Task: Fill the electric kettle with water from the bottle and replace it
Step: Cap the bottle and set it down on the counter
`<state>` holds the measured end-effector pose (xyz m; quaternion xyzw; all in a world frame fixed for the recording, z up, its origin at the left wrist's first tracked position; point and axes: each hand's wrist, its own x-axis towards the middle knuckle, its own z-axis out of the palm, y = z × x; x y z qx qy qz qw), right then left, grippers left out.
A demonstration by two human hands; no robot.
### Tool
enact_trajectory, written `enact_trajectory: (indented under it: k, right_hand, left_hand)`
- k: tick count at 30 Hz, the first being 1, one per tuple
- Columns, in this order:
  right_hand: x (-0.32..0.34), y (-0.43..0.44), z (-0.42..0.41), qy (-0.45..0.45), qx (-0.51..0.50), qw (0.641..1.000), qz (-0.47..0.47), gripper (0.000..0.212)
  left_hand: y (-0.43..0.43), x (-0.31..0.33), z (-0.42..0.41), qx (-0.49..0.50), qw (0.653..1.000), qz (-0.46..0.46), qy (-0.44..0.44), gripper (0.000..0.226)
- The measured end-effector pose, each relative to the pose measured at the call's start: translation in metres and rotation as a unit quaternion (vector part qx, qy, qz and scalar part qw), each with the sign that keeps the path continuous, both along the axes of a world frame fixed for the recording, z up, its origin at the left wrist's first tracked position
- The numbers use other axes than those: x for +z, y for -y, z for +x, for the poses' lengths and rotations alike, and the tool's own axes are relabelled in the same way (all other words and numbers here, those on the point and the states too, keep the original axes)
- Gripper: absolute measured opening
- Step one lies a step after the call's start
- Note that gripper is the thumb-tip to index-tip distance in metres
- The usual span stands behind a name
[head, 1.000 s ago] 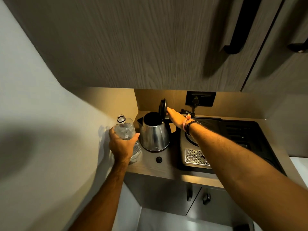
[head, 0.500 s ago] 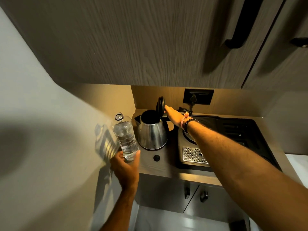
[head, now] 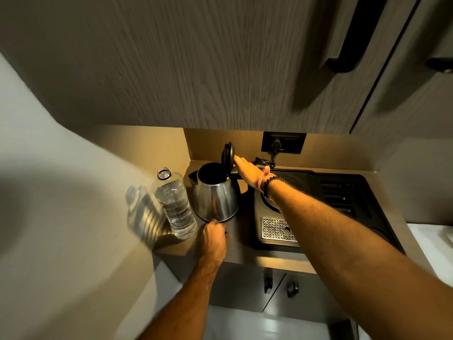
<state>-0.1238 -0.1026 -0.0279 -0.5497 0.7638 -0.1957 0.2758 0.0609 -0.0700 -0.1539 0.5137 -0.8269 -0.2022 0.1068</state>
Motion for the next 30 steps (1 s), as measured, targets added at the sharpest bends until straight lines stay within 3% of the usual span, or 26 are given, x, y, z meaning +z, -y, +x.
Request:
enact_trajectory:
  k: [4,8,13,19,30]
  right_hand:
    - [0.000,-0.001,0.001,0.010,-0.001,1.000,-0.007,0.077]
    - [0.001,-0.002,0.002,0.001,-0.002,1.000,-0.012,0.074]
    - [0.000,-0.003,0.001,0.001,0.001,1.000,-0.011,0.075]
    - [0.001,-0.003,0.001,0.018,-0.005,1.000,-0.006,0.079]
    - [0.002,-0.001,0.001,0.029,-0.017,0.999,-0.002,0.077]
  left_hand:
    - [0.001,0.006,0.005,-0.001,1.000,-0.010,0.011,0.021]
    - [-0.003,0.033,0.014,-0.007,0.998,-0.049,-0.042,0.018]
    - [-0.016,0.110,0.031,-0.009,0.973,-0.144,-0.180,0.023]
    - [0.009,0.190,0.070,0.064,0.937,-0.264,-0.221,0.022]
    - [0.046,0.202,0.075,0.136,0.949,-0.212,-0.190,0.028]
